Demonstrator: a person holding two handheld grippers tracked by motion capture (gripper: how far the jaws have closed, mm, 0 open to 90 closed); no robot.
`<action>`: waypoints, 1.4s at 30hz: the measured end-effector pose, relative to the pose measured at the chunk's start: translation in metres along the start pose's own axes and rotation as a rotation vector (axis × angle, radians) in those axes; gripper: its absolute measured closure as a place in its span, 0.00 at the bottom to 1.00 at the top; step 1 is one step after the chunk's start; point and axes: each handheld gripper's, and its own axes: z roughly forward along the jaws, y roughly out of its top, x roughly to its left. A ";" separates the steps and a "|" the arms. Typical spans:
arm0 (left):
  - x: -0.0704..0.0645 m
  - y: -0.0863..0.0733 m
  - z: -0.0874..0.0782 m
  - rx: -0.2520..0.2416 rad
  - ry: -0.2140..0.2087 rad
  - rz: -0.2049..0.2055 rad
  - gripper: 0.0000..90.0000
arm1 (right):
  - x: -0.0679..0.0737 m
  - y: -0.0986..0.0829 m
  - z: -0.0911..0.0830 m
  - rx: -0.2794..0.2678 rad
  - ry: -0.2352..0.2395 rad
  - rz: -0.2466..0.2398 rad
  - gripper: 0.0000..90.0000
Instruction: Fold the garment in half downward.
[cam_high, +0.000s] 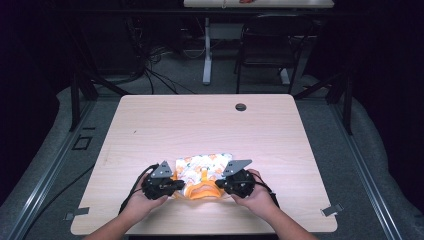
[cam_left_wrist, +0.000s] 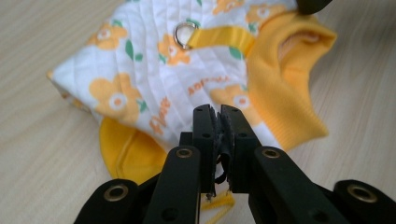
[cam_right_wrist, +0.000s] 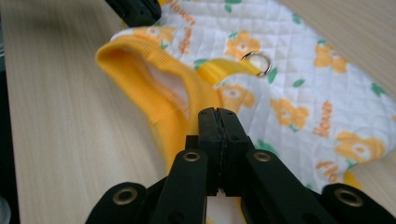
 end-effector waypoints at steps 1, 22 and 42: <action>0.000 0.004 -0.001 -0.013 -0.001 0.002 0.94 | -0.001 0.002 0.002 -0.014 -0.009 0.011 0.99; 0.000 -0.009 0.017 0.048 0.001 0.014 0.95 | -0.002 -0.010 0.022 0.069 0.051 0.052 1.00; 0.015 -0.006 0.022 0.029 0.056 -0.025 0.95 | -0.012 -0.001 0.033 0.044 0.013 0.071 1.00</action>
